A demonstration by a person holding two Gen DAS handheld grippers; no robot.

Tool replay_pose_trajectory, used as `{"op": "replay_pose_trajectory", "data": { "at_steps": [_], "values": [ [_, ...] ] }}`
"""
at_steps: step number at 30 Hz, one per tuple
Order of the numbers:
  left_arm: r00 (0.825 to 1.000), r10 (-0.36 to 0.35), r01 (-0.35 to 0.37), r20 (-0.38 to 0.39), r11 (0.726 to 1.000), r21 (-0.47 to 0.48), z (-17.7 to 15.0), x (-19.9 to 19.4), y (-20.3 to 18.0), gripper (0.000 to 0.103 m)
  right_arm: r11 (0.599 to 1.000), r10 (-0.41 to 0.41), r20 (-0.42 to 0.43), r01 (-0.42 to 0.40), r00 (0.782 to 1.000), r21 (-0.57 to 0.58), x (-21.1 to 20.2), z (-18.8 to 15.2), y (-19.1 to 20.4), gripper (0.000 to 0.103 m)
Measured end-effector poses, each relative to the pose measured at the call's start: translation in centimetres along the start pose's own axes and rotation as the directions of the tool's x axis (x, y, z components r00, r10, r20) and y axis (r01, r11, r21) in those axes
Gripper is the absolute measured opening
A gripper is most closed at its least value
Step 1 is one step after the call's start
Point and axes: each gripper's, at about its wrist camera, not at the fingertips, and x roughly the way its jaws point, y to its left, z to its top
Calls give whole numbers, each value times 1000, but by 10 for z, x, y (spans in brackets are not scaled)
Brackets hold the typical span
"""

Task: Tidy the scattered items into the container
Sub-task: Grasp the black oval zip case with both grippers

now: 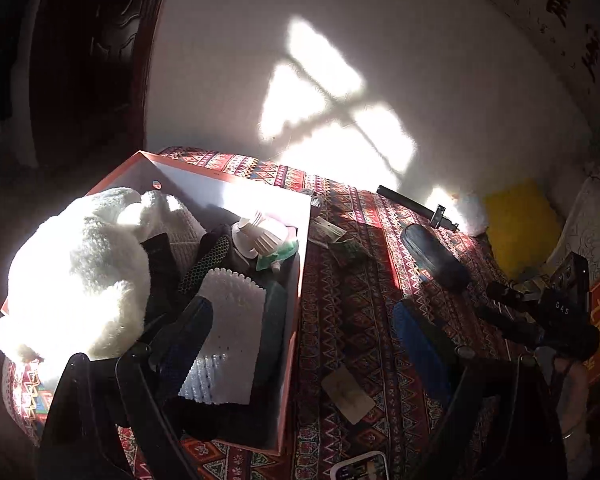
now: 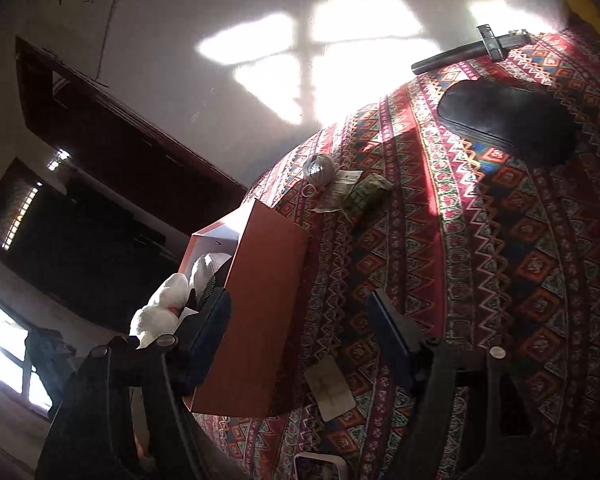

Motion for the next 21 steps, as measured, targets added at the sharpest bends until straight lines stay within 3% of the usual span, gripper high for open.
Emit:
{"op": "replay_pose_trajectory", "data": {
  "at_steps": [3, 6, 9, 14, 17, 21],
  "values": [
    [997, -17, 21, -78, 998, 53, -13, 28, -41, 92, 992, -45, 28, 41, 999, 120, -26, -1, -55, 72],
    [984, -28, 45, -174, 995, 93, -33, 66, -81, 92, 966, -2, 108, -26, 994, 257, -50, 15, -98, 73],
    [961, -35, 67, -274, 992, 107, -56, 105, -114, 92, 918, 55, 192, -125, 980, 376, -64, 23, -136, 78],
    [911, -97, 105, -401, 994, -3, -82, 159, -136, 92, 777, 118, 240, -240, 964, 582, -48, 17, -198, 80],
    [882, -142, 114, -450, 989, -90, -93, 182, -138, 92, 734, 84, 217, -208, 972, 647, -32, 10, -224, 80],
    [893, -127, 110, -432, 992, -64, -99, 205, -149, 92, 723, 59, 197, -178, 979, 668, -15, 5, -254, 78]
  ]
}}
